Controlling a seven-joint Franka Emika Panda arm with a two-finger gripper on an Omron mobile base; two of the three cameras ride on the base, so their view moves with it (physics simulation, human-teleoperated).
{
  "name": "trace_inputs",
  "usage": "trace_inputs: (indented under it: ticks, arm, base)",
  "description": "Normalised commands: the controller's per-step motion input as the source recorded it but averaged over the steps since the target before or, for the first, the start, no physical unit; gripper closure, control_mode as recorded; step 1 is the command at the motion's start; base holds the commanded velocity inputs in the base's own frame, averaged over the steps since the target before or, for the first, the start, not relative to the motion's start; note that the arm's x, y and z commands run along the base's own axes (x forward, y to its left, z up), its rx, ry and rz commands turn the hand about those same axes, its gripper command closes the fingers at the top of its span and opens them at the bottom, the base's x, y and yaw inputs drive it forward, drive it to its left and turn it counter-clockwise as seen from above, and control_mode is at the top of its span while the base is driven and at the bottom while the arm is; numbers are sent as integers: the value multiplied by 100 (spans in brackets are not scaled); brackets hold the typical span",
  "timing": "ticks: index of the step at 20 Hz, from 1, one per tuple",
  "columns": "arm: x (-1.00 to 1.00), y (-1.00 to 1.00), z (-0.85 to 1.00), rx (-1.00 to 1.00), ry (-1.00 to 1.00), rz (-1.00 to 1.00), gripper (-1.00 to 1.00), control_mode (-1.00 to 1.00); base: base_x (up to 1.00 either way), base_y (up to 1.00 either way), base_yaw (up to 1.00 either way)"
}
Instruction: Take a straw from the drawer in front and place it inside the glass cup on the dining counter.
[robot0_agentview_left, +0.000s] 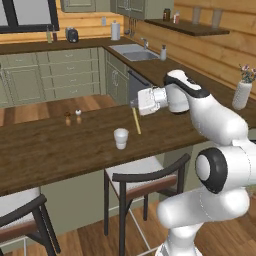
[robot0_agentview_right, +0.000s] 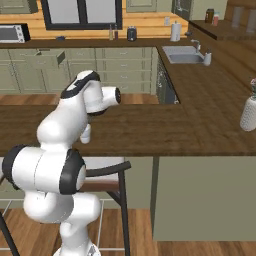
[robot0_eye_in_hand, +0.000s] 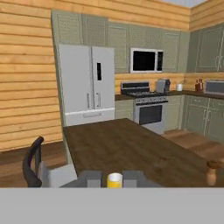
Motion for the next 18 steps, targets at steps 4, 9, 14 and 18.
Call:
trace_inputs:
  ticks: [4, 9, 14, 18]
  arm:
    - [56, 50, -7, 0, 0, 16, 100, -100]
    - [55, 46, -9, 0, 2, 2, 100, -100]
    - [50, 17, -36, 0, 4, 0, 100, -100]
    - [34, 6, -57, 0, 3, 0, 100, -100]
  base:
    - [0, 0, 0]
    - [0, 0, 0]
    - [0, 0, 0]
    - [0, 0, 0]
